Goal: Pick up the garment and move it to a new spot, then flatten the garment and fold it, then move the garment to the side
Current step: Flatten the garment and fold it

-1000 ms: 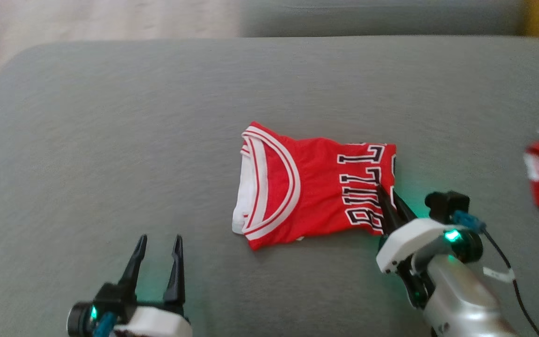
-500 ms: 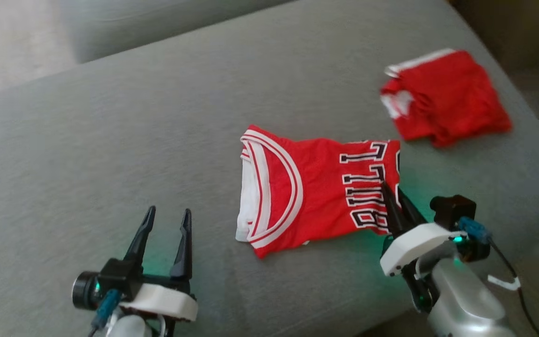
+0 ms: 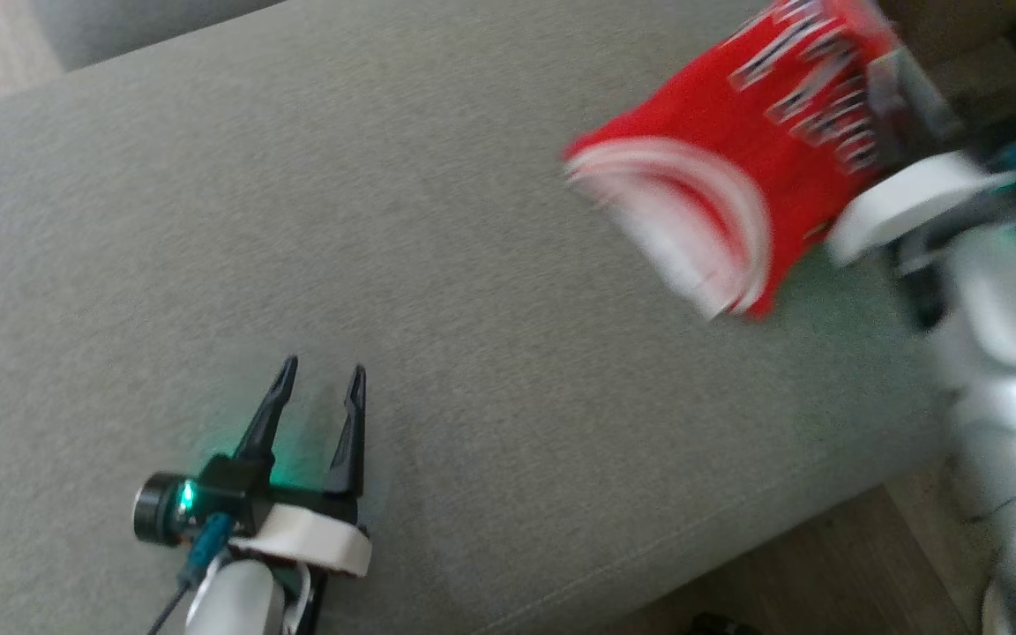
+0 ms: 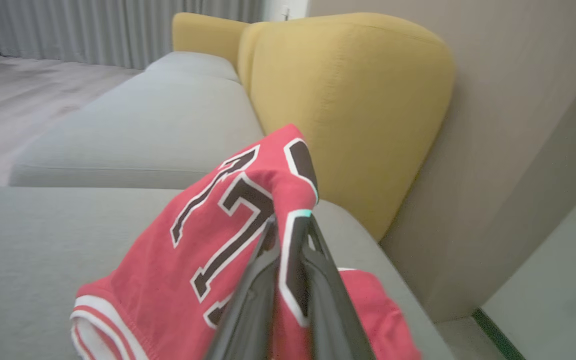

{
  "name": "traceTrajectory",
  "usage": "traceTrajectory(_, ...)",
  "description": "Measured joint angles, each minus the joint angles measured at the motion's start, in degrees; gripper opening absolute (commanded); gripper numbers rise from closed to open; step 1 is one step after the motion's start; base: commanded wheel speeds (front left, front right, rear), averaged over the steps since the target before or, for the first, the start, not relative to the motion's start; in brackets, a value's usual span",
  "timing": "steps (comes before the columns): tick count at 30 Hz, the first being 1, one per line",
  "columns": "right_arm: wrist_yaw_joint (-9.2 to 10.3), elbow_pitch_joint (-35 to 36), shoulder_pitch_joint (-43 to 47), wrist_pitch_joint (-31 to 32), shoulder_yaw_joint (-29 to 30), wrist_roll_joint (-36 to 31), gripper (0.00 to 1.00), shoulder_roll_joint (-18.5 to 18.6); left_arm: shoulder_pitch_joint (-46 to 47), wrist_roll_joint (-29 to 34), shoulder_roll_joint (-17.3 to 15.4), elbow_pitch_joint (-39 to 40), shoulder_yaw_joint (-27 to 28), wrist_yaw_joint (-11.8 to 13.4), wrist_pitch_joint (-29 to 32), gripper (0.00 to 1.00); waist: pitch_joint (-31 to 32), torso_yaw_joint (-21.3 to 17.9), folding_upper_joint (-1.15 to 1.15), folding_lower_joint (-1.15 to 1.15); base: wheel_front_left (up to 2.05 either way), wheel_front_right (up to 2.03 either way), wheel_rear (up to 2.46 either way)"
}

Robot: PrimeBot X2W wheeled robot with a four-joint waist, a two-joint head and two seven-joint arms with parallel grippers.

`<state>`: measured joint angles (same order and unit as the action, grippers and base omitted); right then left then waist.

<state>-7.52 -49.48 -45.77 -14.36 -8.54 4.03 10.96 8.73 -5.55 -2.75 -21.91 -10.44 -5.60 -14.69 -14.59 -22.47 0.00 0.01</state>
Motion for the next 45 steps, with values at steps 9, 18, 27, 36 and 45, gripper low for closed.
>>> traceTrajectory(9,0.0,-9.65,-5.02,0.19,21.19,-12.99,1.0,6.58,1.54,0.07,0.01,-0.45,0.6,-0.47,0.0,1.0,-1.7,4.98,0.0,0.0,0.0,0.0,0.0)
traceTrajectory(18,0.0,-0.24,-3.25,-0.01,19.4,-14.46,1.0,-4.08,1.5,-0.03,0.05,-0.49,2.82,0.13,0.0,1.0,-1.52,7.91,0.0,0.0,0.0,0.0,0.0)
traceTrajectory(27,0.0,8.64,12.31,-0.01,11.72,-5.78,1.0,-7.25,0.95,-1.62,0.09,-0.68,3.33,1.66,0.0,1.0,0.28,13.96,0.0,-0.01,0.0,0.0,0.0)
traceTrajectory(36,0.0,12.05,22.41,-0.01,8.65,1.88,1.0,-7.49,-2.21,-2.96,0.09,-1.38,4.81,3.68,0.0,1.0,3.59,20.58,0.0,-0.01,0.0,0.0,0.0)
traceTrajectory(45,0.0,13.63,27.73,-0.01,6.76,6.62,1.0,-7.73,-4.86,-3.15,0.1,-1.24,5.78,5.09,0.0,1.0,8.25,23.79,0.0,-0.02,0.0,0.0,0.0)
